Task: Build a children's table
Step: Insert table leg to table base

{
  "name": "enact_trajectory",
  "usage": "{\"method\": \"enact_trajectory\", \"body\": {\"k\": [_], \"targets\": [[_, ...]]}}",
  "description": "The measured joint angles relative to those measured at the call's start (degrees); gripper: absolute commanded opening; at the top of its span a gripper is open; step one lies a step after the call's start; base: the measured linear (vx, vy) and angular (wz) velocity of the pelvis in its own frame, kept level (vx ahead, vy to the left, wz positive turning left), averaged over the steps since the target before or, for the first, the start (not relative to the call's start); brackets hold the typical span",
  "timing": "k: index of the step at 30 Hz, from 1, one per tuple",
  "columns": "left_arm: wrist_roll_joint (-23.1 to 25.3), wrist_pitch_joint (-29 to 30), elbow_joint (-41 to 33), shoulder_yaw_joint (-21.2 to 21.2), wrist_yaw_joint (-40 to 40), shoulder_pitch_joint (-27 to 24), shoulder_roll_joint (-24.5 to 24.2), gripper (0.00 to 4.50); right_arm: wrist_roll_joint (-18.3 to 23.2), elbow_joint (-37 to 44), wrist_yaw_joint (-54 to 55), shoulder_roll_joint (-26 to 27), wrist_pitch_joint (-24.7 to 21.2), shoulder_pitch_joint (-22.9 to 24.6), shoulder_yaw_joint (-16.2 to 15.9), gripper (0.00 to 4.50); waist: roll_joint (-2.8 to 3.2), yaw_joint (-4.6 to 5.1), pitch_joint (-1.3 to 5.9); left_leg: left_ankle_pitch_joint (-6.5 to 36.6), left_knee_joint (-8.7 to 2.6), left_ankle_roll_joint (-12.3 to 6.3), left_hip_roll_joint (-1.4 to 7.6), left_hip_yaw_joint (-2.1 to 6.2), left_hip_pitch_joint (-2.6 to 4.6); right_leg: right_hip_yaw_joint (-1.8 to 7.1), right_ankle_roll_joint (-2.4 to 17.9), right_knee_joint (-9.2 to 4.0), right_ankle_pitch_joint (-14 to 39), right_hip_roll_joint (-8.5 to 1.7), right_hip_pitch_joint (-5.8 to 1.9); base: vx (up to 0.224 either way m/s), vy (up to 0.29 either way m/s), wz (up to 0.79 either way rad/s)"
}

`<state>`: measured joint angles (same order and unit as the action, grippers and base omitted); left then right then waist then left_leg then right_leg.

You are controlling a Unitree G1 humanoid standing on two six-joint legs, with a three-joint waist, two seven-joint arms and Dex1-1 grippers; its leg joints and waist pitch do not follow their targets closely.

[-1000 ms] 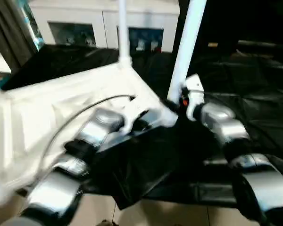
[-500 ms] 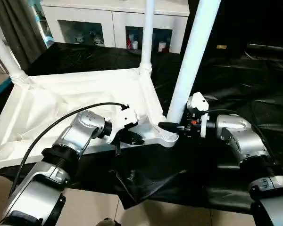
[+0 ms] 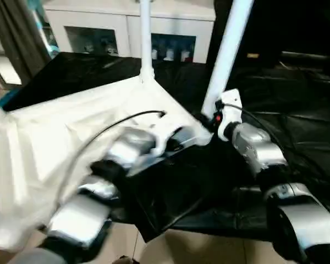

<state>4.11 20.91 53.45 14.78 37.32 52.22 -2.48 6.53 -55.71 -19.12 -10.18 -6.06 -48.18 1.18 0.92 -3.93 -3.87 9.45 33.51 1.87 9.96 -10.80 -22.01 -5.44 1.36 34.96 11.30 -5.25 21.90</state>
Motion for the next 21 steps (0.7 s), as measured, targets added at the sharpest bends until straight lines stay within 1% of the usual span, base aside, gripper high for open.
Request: {"method": "enact_trajectory", "body": {"k": [2, 3, 6, 13, 17, 18, 19, 21], "targets": [[0.1, -0.4, 4.4, -1.2, -4.6, 2.2, 3.0, 0.0, -0.3, -2.8, 4.5, 1.3, 0.4, -1.7, 1.0, 1.89, 0.22, -0.51, 0.14, 0.0, 0.06, -0.01, 0.0, -0.01, 0.0, 0.0, 0.0, -0.01, 0.0, -0.01, -0.06, 0.0, 0.0, 0.0], [0.1, -0.5, 5.4, -1.4, -6.1, 2.7, 3.7, 0.0, -0.5, -3.6, 5.8, 1.4, 0.4, -2.1, 1.1, 1.89, 0.32, -0.66, 0.2, 0.0, 0.03, -0.02, -0.02, -0.09, 0.01, 0.03, 0.0, -0.04, 0.0, -0.04, -0.07, 0.0, 0.0, 0.0], [0.0, -1.1, 6.3, -1.7, -7.2, 3.0, 4.4, 0.0, -0.5, -4.0, 6.8, 1.7, 0.4, -2.3, 1.6, 1.89, 0.35, -1.02, 0.25, 0.0, 0.04, -0.03, -0.01, -0.13, 0.03, 0.04, 0.0, -0.04, 0.0, -0.06, -0.1, 0.0, 0.0, 0.0], [0.0, -1.6, 8.1, -1.7, -7.3, 4.0, 4.4, 0.0, -0.6, -5.3, 6.8, 1.8, 0.7, -3.1, 1.9, 1.89, 0.34, -1.04, 0.25, 0.0, 0.02, -0.03, 0.0, -0.13, 0.04, 0.04, 0.0, -0.04, 0.0, -0.06, -0.09, 0.0, 0.0, 0.0], [0.0, -2.4, 9.2, -2.1, -7.3, 4.3, 4.4, 0.0, -0.8, -5.8, 6.8, 2.0, 1.6, -3.3, 2.2, 1.89, 0.37, -1.02, 0.26, 0.0, 0.02, -0.03, 0.0, -0.13, 0.04, 0.03, -0.1, -0.07, 0.0, -0.06, -0.08, 0.0, 0.0, 0.0], [0.0, -2.7, 9.8, -2.4, -7.3, 4.5, 4.4, 0.0, -0.9, -6.0, 6.8, 2.0, 1.9, -3.3, 2.3, 2.45, 0.37, -1.02, 0.26, 0.0, 0.02, -0.03, 0.0, -0.13, 0.04, 0.03, -0.1, -0.07, 0.0, -0.06, -0.08, 0.0, 0.0, 0.0], [-0.1, -3.1, 10.4, -2.6, -7.2, 4.7, 4.4, 0.0, -0.9, -6.2, 6.4, 2.2, 2.4, -3.3, 2.8, 2.59, 0.36, -1.01, 0.26, 0.0, 0.01, -0.03, 0.0, -0.13, 0.04, 0.03, -0.1, -0.08, 0.0, -0.06, -0.07, 0.0, 0.0, 0.0], [0.0, -3.7, 10.5, -2.8, -7.4, 4.7, 4.0, 0.0, -0.7, -7.2, 5.7, 2.7, 2.5, -3.0, 2.9, 2.61, 0.36, -0.91, 0.25, 0.0, -0.01, -0.03, 0.0, -0.13, 0.0, 0.03, -0.1, -0.09, 0.0, -0.06, -0.03, 0.0, 0.0, 0.0]]}}
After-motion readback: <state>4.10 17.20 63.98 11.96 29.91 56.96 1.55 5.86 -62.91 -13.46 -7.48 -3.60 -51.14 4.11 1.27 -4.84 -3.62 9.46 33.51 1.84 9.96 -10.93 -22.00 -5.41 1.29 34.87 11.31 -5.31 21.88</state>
